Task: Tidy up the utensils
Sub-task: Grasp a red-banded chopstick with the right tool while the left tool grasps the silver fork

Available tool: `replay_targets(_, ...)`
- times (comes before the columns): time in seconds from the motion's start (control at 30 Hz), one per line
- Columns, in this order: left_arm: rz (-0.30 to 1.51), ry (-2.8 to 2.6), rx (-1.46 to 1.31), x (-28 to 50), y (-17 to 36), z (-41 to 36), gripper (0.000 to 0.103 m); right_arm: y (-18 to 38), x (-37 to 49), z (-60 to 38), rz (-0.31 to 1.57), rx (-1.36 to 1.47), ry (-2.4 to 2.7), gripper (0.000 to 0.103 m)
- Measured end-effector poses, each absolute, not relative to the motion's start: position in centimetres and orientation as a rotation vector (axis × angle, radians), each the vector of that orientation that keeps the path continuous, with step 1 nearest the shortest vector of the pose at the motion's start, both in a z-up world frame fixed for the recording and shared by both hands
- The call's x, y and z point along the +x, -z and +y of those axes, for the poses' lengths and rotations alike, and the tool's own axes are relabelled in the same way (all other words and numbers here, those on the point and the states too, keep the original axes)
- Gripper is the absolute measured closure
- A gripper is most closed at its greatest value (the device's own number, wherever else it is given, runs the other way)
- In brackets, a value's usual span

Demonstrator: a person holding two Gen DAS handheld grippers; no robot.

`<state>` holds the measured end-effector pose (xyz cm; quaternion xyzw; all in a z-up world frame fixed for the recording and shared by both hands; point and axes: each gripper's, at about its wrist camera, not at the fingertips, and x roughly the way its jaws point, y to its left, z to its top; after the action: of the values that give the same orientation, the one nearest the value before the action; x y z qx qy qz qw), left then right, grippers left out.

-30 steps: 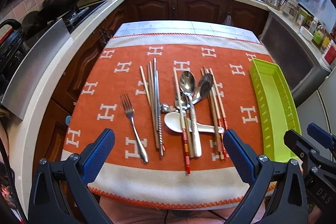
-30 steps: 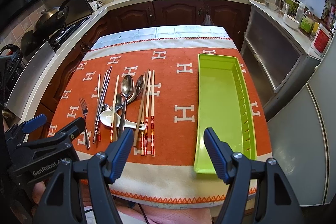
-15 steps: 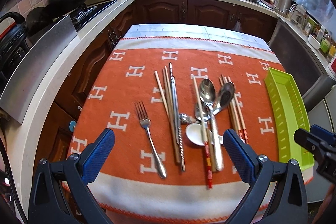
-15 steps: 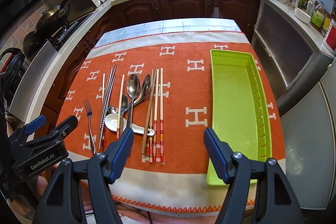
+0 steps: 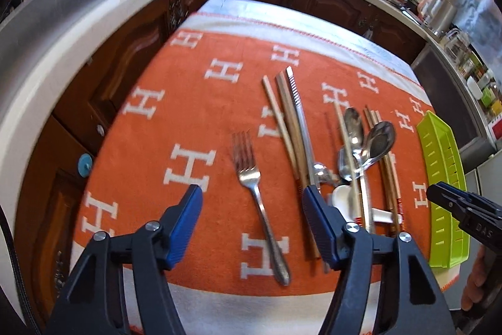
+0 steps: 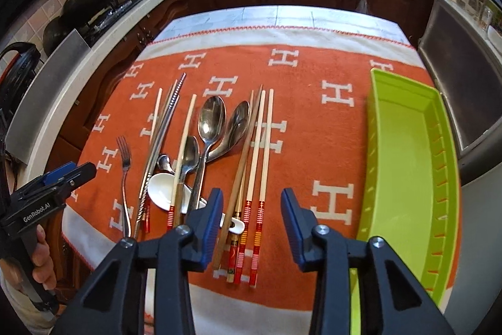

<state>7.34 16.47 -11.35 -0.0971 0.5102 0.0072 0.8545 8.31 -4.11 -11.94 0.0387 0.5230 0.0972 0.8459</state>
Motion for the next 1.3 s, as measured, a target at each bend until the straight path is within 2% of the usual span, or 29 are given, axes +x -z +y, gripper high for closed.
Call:
replay_targets(0.17, 1.118, -0.02, -0.197, 7.9, 13.7, 16.9, 0.04, 14.1, 9.7, -4.6, 1.148, 0.11, -0.198, 0.074)
replay_targets(0.27, 1.139, 0.001, -0.206, 8.2, 14.7, 16.7, 0.046, 15.1, 10.4, -4.9, 1.166, 0.116, -0.186, 0.077)
replay_targets(0.53, 1.158, 0.019, -0.254, 9.4, 16.0, 17.0, 0.047, 17.3, 11.9, -5.0, 1.219, 0.115, -0.174, 0.082)
replay_targets(0.83, 1.161, 0.016, -0.253, 10.1, 16.5, 17.1, 0.048, 18.0, 12.6, -3.3, 1.203, 0.014, -0.162, 0.082)
replay_targets(0.97, 1.132, 0.027, -0.245, 10.5, 16.5, 17.3, 0.048, 18.0, 12.3, -3.0, 1.199, -0.022, -0.167, 0.083)
replay_targets(1.1, 1.077, 0.052, -0.235, 11.1, 16.7, 17.4, 0.048, 18.0, 11.8, -3.0, 1.188, -0.023, -0.168, 0.096)
replay_targets(1.3, 1.002, 0.149, -0.212, 12.1, 17.3, 17.7, 0.048, 18.0, 11.5, -3.5, 1.185, 0.022, -0.191, 0.096)
